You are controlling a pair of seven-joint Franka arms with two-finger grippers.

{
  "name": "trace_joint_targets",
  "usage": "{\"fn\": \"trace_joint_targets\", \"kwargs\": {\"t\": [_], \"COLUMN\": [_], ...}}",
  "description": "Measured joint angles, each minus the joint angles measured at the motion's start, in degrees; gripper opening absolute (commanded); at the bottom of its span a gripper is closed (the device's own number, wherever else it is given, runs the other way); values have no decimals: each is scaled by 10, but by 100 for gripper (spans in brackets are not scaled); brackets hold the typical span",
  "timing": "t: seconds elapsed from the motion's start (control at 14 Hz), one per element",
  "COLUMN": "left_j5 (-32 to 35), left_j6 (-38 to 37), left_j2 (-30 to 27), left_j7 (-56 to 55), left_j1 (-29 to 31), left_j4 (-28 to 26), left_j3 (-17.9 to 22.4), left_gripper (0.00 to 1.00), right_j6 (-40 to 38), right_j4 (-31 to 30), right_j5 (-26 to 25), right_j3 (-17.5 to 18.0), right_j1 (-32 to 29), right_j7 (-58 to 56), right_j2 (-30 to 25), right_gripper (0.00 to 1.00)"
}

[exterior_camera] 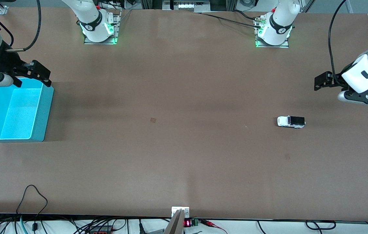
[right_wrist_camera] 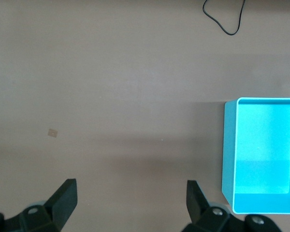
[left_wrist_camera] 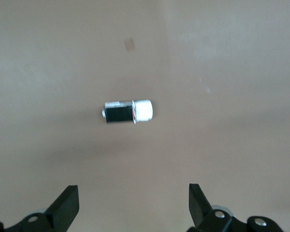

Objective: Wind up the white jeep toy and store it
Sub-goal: 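Move the left gripper over the white toy jeep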

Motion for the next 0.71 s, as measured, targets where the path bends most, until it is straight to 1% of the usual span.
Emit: {"fn": "trace_joint_targets", "kwargs": {"t": [0.14, 0.28, 0.57, 0.71], "left_j5": [0, 0, 9, 20], "left_j6": [-41, -56, -56, -24], "left_j2": [1, 4, 35, 51], "left_j7": [31, 104, 274, 351], "left_j1": [-1, -1, 2, 2], "left_j4": [0, -2, -9, -23], "left_j3": [0, 0, 1, 1], "left_gripper": [100, 100, 100, 100], "right_j6": [-2, -2, -15, -25], "right_j4": [0, 0, 0, 0], "right_j5": [0, 0, 0, 0], "right_j3": [1, 3, 3, 2], "right_j1": [2, 8, 10, 9], "right_j7": [0, 0, 0, 0], "right_j2": [1, 3, 9, 8], "right_gripper": [100, 100, 100, 100]}}
